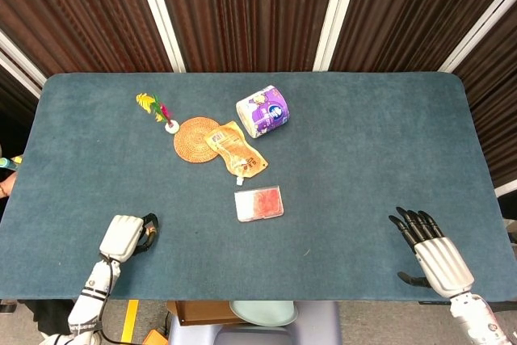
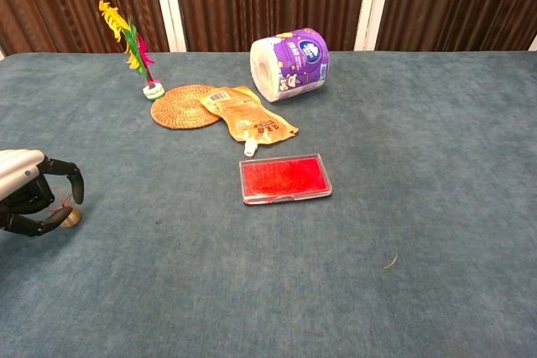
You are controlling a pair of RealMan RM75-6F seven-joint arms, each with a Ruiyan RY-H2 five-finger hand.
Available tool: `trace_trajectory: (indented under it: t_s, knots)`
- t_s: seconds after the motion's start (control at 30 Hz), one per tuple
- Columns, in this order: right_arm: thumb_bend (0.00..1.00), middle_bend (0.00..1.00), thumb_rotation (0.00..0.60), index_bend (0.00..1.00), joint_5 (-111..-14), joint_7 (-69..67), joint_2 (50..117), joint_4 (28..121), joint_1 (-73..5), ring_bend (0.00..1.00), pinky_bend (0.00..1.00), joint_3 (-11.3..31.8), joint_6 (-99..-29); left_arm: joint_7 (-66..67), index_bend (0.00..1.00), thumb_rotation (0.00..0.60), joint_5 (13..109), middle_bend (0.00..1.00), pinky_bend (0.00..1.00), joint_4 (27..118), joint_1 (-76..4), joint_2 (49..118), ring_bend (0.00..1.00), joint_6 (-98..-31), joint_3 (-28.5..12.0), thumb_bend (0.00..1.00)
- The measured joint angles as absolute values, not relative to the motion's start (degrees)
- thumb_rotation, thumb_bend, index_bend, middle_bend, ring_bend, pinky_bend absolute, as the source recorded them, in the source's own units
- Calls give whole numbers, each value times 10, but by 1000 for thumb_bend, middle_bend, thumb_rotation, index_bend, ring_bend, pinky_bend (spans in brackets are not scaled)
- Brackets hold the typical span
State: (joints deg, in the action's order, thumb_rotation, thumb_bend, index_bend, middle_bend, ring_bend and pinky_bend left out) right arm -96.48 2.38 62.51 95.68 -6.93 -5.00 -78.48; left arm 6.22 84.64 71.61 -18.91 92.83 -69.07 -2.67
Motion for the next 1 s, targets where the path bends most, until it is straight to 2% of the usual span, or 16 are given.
trace_trajectory:
  t_s: [1.0]
  knots:
    - [178,0,600,0,-967,23,624,957,-69,0,0,-52,-788,86,547,600,837,1000,1000,703,-192,929,1000,-701,-19,462]
